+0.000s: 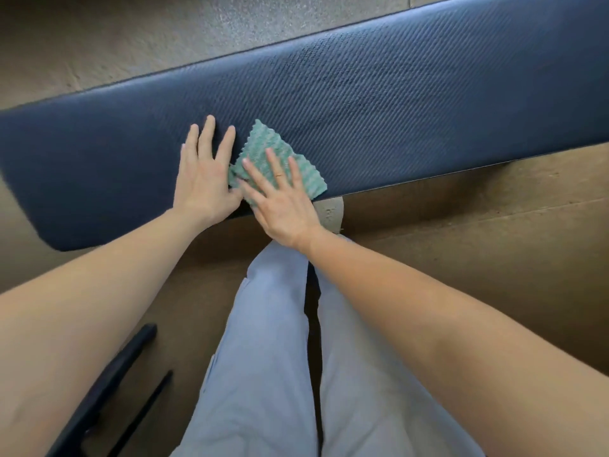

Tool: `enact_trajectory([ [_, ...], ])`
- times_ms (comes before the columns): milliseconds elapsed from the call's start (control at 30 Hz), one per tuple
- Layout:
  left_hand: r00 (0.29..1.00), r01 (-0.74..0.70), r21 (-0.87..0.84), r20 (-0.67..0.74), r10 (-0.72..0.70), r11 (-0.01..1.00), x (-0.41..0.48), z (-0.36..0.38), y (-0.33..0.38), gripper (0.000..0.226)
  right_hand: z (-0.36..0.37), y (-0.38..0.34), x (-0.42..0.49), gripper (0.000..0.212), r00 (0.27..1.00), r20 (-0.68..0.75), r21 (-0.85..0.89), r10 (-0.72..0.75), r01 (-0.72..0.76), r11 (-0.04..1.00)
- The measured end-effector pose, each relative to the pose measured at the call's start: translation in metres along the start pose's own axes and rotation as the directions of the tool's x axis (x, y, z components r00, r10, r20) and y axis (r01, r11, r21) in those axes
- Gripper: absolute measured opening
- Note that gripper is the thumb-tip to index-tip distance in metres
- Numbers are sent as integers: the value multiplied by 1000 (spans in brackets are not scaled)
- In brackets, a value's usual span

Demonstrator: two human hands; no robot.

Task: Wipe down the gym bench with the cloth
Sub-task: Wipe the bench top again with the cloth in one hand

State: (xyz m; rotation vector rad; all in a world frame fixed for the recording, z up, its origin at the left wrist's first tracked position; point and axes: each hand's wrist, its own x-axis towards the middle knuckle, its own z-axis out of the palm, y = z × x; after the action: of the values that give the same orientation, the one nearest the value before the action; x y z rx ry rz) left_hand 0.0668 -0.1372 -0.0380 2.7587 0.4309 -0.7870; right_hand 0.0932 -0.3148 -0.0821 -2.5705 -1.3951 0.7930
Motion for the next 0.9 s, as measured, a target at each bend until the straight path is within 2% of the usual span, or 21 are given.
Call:
enact_trajectory([
  [100,974,224,-66,9,-224,972,-24,7,-11,99,0,18,-1,64,999,-7,-48,-35,35,998],
  [133,952,306,-91,16,-306,948,-30,8,-14,101,-3,32,-1,66,999,-34,-53,-1,-1,999],
  [200,907,421,-148,36,-420,895,-37,10,-22,104,-13,60,0,67,979,-103,-26,175,-178,984],
  [267,889,456,-177,49,-455,872,-39,11,-31,106,-25,83,4,66,906,-150,34,395,-394,918],
  [333,894,447,-150,57,-444,882,-37,11,-41,113,-37,100,15,64,821,-164,80,547,-542,837],
  [433,892,451,-116,57,-448,885,-33,9,-59,129,-53,109,37,61,711,-195,136,676,-663,736],
  [567,870,492,-133,72,-487,860,-36,17,-93,148,-62,89,75,60,597,-230,200,769,-744,638],
  [633,871,491,-167,69,-486,855,-40,23,-102,148,-60,63,97,61,633,-249,196,733,-708,678],
  [733,887,460,-146,38,-460,876,-44,29,-106,144,-54,8,131,61,783,-231,128,577,-563,816],
  [833,900,433,-118,6,-435,894,-48,34,-111,143,-44,-57,159,61,935,-159,37,316,-314,949],
  [900,911,409,-101,-5,-411,907,-52,37,-116,141,-34,-102,165,60,994,-76,-32,80,-83,996],
])
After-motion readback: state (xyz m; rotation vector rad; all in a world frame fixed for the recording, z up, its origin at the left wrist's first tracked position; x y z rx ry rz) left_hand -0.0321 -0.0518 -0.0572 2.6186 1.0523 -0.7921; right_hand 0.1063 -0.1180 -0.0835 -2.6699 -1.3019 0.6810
